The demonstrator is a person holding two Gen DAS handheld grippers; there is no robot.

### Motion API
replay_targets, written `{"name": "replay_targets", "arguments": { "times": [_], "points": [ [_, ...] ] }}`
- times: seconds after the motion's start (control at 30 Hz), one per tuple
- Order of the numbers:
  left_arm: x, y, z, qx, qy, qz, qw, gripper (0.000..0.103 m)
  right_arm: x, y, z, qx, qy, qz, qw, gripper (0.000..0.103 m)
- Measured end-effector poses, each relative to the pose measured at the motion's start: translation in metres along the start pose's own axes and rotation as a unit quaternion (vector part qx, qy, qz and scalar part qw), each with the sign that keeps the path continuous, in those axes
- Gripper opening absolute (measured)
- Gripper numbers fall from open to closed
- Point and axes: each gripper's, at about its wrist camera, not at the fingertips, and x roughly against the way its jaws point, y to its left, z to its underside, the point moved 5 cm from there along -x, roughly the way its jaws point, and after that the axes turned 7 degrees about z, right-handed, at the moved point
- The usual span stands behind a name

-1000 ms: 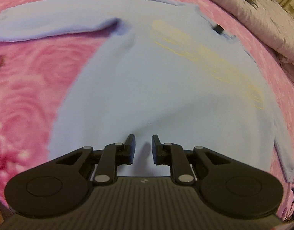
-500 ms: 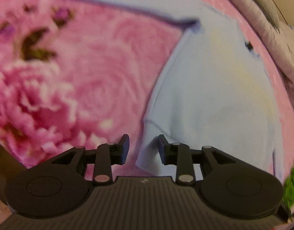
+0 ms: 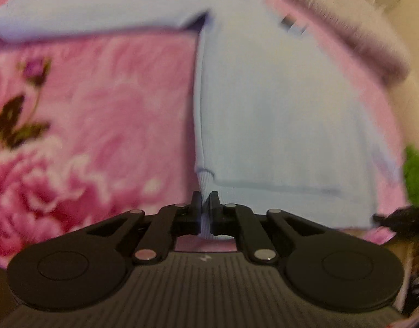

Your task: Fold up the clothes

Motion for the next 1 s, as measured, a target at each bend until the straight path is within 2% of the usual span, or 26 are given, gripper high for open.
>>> {"name": "replay_targets", "arguments": {
  "times": [0.03, 0.1, 0.13, 0.2, 0.23, 0.27, 0.33, 0.4, 0.43, 0.5, 0.6, 0.63, 0.67, 0.73, 0.8, 0.87, 1.0],
  "points": [
    [-0.006, 0.005, 0.004, -0.001, 0.017, -0.015, 0.9997, 0.005, -0.004, 0.001, 0.002, -0.007, 0.009, 0.011, 1.000, 0.007],
    [0.004, 0.004, -0.002, 0.001, 0.009, -0.021, 0.9997, 0.006, 0.005, 0.001, -0.001, -0.030, 0.014, 0.028, 0.999, 0.011],
    [0.013, 0.000, -0.007, -0.015, -0.001, -0.044, 0.9989, 0.005, 0.013, 0.001, -0.003, -0.036, 0.010, 0.040, 0.998, 0.011],
    [0.030, -0.009, -0.017, -0.043, -0.026, -0.073, 0.9960, 0.007, 0.033, 0.005, -0.008, -0.031, -0.019, 0.069, 0.997, 0.011],
    [0.034, -0.017, -0.022, -0.053, -0.040, -0.065, 0.9957, 0.008, 0.043, 0.010, -0.011, -0.018, -0.042, 0.080, 0.996, 0.011],
    [0.038, -0.024, -0.027, -0.062, -0.053, -0.057, 0.9950, 0.011, 0.048, 0.017, -0.013, -0.006, -0.059, 0.074, 0.995, 0.011],
    [0.025, -0.042, -0.034, -0.067, -0.047, -0.021, 0.9965, 0.021, 0.046, 0.034, -0.015, 0.012, -0.072, 0.037, 0.997, 0.011],
    [0.003, -0.053, -0.030, -0.068, -0.031, -0.007, 0.9972, 0.021, 0.032, 0.046, -0.012, 0.027, -0.058, 0.007, 0.998, 0.011],
    [-0.009, -0.057, -0.027, -0.068, -0.023, -0.005, 0.9974, 0.021, 0.023, 0.049, -0.008, 0.036, -0.049, 0.006, 0.998, 0.011],
    [-0.028, -0.057, -0.012, -0.051, 0.019, -0.033, 0.9980, 0.020, 0.004, 0.053, 0.002, 0.053, -0.027, 0.008, 0.998, 0.011],
    [-0.026, -0.061, 0.008, -0.028, 0.024, -0.060, 0.9975, 0.021, -0.007, 0.041, 0.018, 0.067, -0.003, 0.017, 0.998, 0.011],
    [-0.023, -0.063, 0.014, -0.020, 0.023, -0.068, 0.9972, 0.021, -0.006, 0.036, 0.022, 0.073, 0.014, 0.020, 0.997, 0.011],
    [-0.021, -0.064, 0.021, -0.002, 0.041, -0.075, 0.9963, 0.021, -0.006, 0.031, 0.026, 0.079, 0.031, 0.023, 0.996, 0.011],
    [-0.015, -0.069, 0.039, 0.034, 0.067, -0.099, 0.9923, 0.021, -0.009, 0.014, 0.037, 0.089, 0.095, 0.033, 0.991, 0.011],
    [0.001, -0.085, 0.051, 0.034, 0.059, -0.122, 0.9902, 0.020, 0.000, -0.004, 0.042, 0.086, 0.115, 0.010, 0.990, 0.011],
    [0.022, -0.110, 0.060, 0.030, 0.036, -0.139, 0.9892, 0.020, 0.020, -0.019, 0.039, 0.091, 0.104, -0.018, 0.990, 0.011],
    [0.059, -0.169, 0.062, 0.039, -0.013, -0.127, 0.9911, 0.021, 0.077, -0.037, 0.013, 0.114, 0.065, -0.056, 0.990, 0.011]
  ]
}}
